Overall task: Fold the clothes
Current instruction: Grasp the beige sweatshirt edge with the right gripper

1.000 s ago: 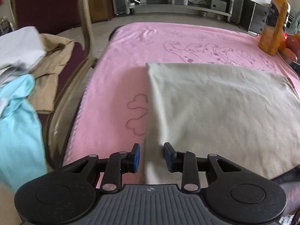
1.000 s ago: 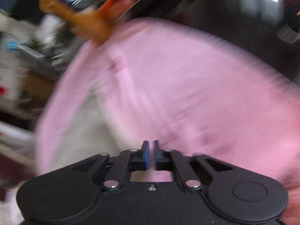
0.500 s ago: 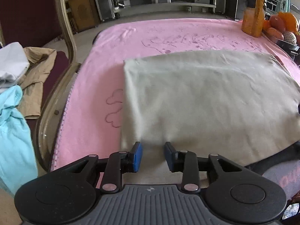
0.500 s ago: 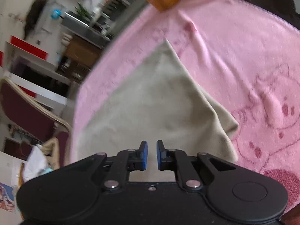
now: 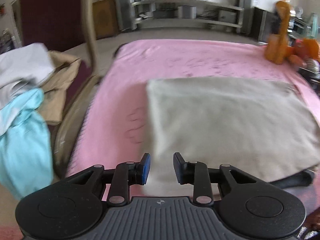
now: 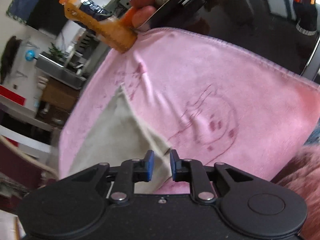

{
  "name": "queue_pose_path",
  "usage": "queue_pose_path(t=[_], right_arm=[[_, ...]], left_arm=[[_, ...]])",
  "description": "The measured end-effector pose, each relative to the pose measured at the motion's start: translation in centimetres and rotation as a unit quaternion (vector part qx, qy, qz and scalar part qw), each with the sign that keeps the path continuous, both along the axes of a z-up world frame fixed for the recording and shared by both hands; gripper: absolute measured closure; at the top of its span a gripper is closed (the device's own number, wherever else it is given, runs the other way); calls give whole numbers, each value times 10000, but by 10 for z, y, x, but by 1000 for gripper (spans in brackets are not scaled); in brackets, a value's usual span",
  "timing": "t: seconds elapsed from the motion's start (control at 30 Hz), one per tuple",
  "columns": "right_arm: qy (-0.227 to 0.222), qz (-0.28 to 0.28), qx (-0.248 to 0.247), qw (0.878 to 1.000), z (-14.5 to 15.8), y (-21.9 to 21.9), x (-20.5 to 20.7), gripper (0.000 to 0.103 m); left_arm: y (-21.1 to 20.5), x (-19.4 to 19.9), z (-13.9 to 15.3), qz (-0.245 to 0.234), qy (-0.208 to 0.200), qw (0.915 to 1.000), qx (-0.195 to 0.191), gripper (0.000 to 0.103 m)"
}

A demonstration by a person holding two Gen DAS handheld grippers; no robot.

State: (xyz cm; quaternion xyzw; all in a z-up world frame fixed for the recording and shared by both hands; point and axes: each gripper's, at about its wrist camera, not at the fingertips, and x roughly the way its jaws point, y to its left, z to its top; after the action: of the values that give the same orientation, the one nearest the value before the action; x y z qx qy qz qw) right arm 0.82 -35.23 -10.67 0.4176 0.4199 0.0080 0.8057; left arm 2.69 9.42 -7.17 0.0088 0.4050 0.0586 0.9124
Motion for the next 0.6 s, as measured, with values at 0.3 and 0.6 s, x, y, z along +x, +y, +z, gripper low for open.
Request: queue_pose_path(t=[0.3, 0.6], right_arm=[[452, 534, 772, 9946, -25, 31, 5, 67], [695, 98, 1810, 9810, -48, 52, 9, 67]], left_arm=[[-27, 6, -12, -379, 237, 9988, 207, 73], [-20, 9, -16, -248, 325, 9991, 120, 73]])
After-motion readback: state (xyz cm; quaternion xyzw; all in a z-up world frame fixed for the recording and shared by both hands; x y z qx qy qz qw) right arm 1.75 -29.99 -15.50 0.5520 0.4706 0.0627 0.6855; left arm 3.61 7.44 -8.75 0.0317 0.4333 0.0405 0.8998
